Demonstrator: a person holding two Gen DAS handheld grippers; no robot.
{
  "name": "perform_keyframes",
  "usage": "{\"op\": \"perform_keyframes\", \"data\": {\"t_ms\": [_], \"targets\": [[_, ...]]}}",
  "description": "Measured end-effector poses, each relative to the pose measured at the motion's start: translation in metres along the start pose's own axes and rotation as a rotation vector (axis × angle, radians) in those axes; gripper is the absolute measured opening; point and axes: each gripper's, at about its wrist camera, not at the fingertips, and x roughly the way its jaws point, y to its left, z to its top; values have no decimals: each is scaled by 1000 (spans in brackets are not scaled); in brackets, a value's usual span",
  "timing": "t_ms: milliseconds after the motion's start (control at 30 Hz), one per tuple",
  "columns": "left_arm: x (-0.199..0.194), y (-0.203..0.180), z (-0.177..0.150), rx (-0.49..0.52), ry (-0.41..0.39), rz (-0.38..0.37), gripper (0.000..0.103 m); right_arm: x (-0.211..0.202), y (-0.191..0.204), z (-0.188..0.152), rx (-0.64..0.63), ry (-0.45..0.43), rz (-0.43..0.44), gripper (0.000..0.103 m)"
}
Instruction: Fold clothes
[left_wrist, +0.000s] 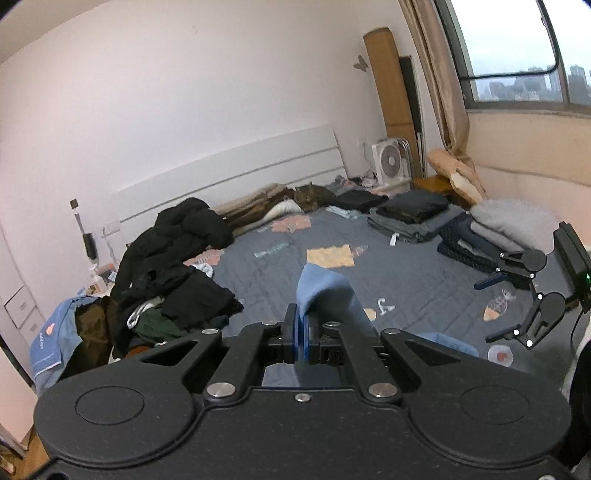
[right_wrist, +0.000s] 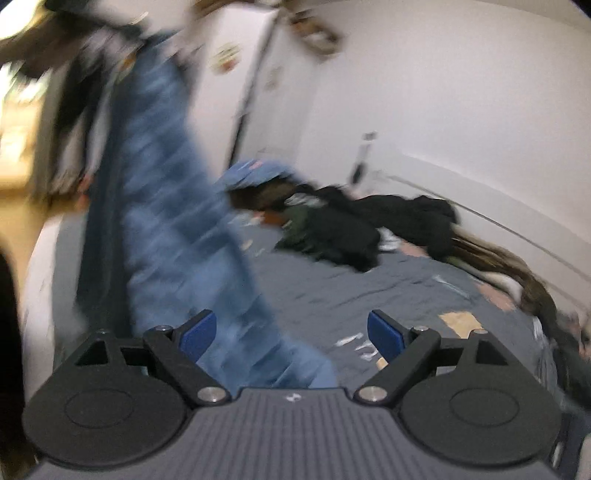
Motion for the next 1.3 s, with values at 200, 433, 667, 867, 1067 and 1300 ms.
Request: {"op": "perform_keyframes", "data": {"t_ms": [200, 433, 667, 867, 1067, 1300], "targets": [[2, 1, -6, 1, 18, -15, 3, 17, 39, -3, -360, 129, 117, 89], [0, 0, -15, -7, 40, -23, 3, 52, 68, -17, -609, 198, 203, 86], [-5, 8, -15, -18, 32, 8, 3, 92, 58, -19, -533, 266, 206, 4], [-26, 29, 0, -17, 1, 100, 3, 72, -2, 36, -215, 131, 40, 3], [-65, 53, 38, -5, -78, 219, 3, 0, -86, 135, 60, -94, -174, 2], [-145, 54, 103, 61, -242, 326, 3, -85, -126, 234, 205, -302, -310, 2]]}}
